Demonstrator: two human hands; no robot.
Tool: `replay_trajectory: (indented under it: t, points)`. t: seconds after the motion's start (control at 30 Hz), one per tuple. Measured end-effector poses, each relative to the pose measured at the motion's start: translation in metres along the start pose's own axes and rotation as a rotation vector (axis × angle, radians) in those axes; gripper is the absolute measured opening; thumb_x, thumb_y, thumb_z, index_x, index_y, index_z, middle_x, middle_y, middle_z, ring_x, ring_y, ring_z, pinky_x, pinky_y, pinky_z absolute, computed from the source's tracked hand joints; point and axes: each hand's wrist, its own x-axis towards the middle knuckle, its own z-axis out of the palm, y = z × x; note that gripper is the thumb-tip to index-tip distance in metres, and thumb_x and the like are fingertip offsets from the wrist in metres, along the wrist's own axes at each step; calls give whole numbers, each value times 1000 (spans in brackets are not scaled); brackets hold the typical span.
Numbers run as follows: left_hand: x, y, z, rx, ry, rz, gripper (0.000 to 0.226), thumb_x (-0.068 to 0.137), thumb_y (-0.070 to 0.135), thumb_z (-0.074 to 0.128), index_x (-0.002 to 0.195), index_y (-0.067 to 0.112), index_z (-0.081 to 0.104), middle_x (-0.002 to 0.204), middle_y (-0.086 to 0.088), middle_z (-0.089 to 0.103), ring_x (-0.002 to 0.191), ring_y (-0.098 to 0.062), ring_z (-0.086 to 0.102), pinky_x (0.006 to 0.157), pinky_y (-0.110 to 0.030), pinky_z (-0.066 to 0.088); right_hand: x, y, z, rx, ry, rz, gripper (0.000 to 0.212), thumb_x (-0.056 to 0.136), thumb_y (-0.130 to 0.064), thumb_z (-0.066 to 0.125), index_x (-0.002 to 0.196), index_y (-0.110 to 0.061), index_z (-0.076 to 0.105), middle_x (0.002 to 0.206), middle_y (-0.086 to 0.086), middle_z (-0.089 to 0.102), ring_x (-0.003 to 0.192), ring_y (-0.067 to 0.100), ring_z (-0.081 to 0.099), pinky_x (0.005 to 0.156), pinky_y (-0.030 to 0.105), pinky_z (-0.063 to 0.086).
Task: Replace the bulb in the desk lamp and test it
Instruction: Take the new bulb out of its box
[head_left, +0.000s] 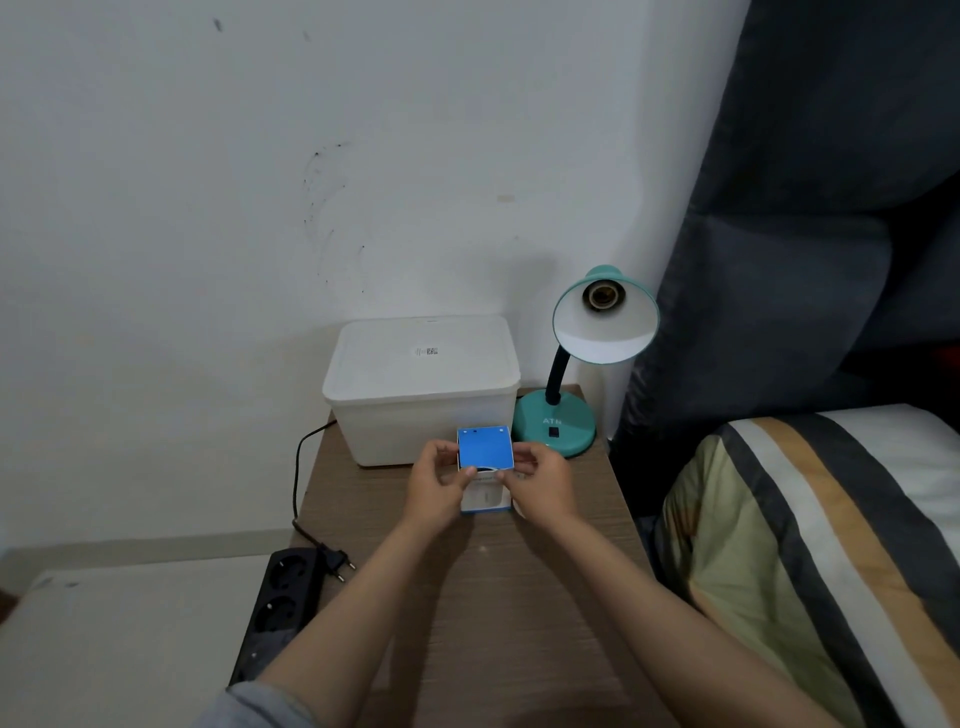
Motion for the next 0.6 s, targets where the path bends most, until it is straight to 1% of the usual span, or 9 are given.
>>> replay_trajectory:
  t: [0.1,0.2,0.33,0.37,0.43,0.47,0.5,0.57,0.6]
  points:
    - [-1,-1,-2,3,-34,30,29,85,2,61,107,17,48,109,-1,54,88,-3,54,70,-16,47,1,1,1,-5,0,-6,38,78,-7,73,113,-12,60,101,-2,64,93,11,63,77,22,52]
    - [1,-2,-3,21,-40,50,37,85,0,59,116,17,49,108,0,53,98,-11,53,73,-16,48,2,0,1,10,-1,-24,44,77,-4,72,118,-11,58,102,-2,64,95,12,63,79,19,51]
    - [6,-8,-5,83,-86,104,54,86,2,58,133,23,42,120,2,50,107,-14,51,82,-23,50,0,-4,-2,30,-20,-60,47,80,4,66,122,-12,54,100,-1,62,83,1,59,63,8,50]
    - [8,-11,-5,120,-99,119,57,86,5,59,135,27,40,124,1,50,110,-15,51,85,-25,50,0,-4,-2,16,-29,-73,48,81,4,64,124,-13,53,101,-1,61,83,0,58,61,6,49]
    - [12,-15,-7,202,-117,105,61,86,11,61,136,36,36,128,-4,49,115,-17,50,94,-38,51,2,-5,-4,-63,-61,-101,53,83,3,62,130,-18,50,107,-1,56,85,4,56,59,5,48]
    - [15,-16,-8,223,-132,94,64,85,14,62,137,39,34,128,-6,48,114,-18,51,94,-40,51,5,-4,-5,-124,-82,-123,58,83,1,62,134,-22,47,111,1,54,87,5,55,60,6,48]
    - [16,-15,-9,227,-157,87,68,85,14,63,138,41,30,128,-7,48,112,-17,52,90,-36,53,7,-4,-6,-174,-112,-146,63,82,0,63,136,-25,43,113,4,53,88,7,55,61,8,48]
    - [17,-8,-13,221,-222,76,77,84,12,64,143,38,22,127,-8,49,106,-16,55,74,-18,54,13,-6,-10,-213,-185,-145,73,79,-3,64,141,-28,34,117,9,50,88,10,57,66,15,51]
    - [18,-5,-15,229,-255,70,80,84,12,65,145,35,19,127,-9,50,104,-16,56,67,-13,52,15,-8,-11,-227,-209,-135,75,79,-6,65,143,-27,30,119,9,47,89,11,57,70,18,52]
